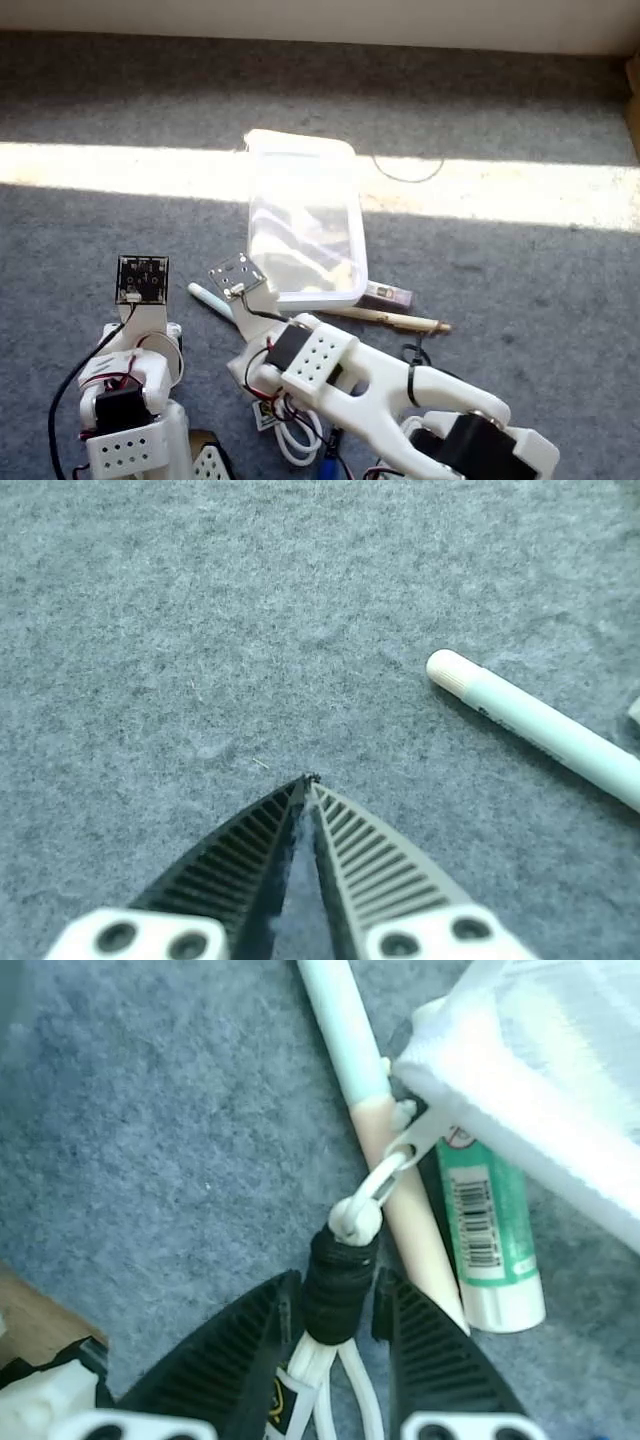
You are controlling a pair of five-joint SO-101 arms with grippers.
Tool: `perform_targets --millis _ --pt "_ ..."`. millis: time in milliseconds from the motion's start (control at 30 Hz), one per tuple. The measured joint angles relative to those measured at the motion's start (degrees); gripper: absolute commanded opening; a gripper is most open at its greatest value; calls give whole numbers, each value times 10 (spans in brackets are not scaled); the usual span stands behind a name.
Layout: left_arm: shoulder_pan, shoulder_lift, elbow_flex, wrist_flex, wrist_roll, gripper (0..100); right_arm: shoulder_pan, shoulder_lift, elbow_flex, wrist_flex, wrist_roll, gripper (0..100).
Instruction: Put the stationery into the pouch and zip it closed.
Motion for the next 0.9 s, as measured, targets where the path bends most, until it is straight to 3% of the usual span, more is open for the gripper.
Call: perform_targets --millis 100,233,500,733,900 --pt "0 0 0 0 0 7 0 15 0 -2 0 115" --pt "0 0 0 0 0 7 0 15 0 -2 0 5" --pt "0 0 0 0 0 7 0 15 0 2 0 5" --pt "0 0 0 0 0 8 11 15 -1 64 0 5" --pt "0 0 0 0 0 136 46 -21 0 76 49 5"
